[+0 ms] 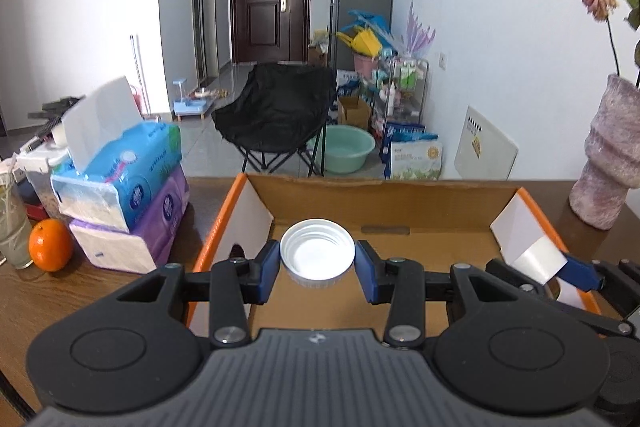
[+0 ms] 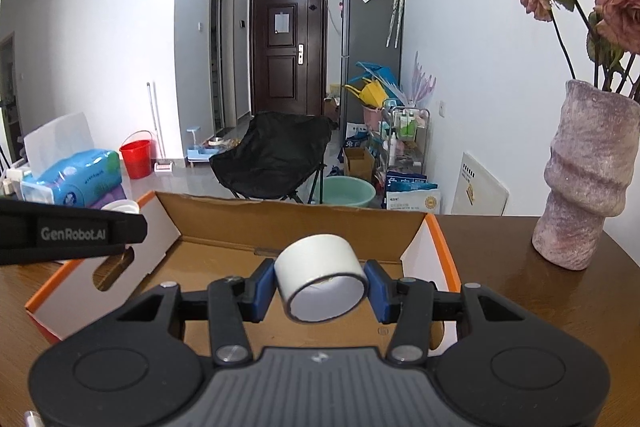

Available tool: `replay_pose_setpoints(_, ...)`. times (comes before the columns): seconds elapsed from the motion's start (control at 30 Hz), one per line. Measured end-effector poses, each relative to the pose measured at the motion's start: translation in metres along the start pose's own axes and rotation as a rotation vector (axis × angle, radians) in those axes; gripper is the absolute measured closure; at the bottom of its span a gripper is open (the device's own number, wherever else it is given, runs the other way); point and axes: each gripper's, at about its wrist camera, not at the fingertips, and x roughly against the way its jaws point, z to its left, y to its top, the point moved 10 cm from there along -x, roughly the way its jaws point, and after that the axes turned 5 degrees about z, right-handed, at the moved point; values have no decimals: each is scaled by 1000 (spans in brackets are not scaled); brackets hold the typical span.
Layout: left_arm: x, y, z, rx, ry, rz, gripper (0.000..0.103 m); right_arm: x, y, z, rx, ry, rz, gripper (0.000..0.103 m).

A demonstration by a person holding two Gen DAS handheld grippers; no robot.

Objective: Organize rigid objects
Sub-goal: 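Open both tools to drop the cap and tape roll into the box, then withdraw both tools from the box back toward the remaining items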

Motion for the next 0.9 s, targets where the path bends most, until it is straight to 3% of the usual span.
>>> replay_pose_setpoints(0.1, -6, -5, 0, -6, 8, 22, 57, -2, -3, 0, 8, -4, 10, 56)
replay_pose_setpoints(0.13, -7, -5, 1, -7, 11, 22, 51, -3, -4, 1, 12, -5, 16, 56)
replay_pose_setpoints(0.17, -7, -5, 2, -4, 13, 18, 36, -4, -5, 0, 14, -8, 22, 56)
replay_pose_setpoints(0.2, -7, -5, 3, -5, 17, 11, 25, -4, -6, 0, 16, -13, 24, 49)
replay_pose_setpoints(0.3, -5, -3, 6, -1, 33, 1, 12, -4, -8, -2, 24, -43, 29, 7)
replay_pose_setpoints(0.37, -5, -2, 7, 4, 41, -4, 0, -2, -7, -3, 30, -64, 19, 2)
replay_pose_setpoints(0.9, 7, 1, 14, 27, 42, -11, 0, 1, -4, -10, 11, -70, 35, 0)
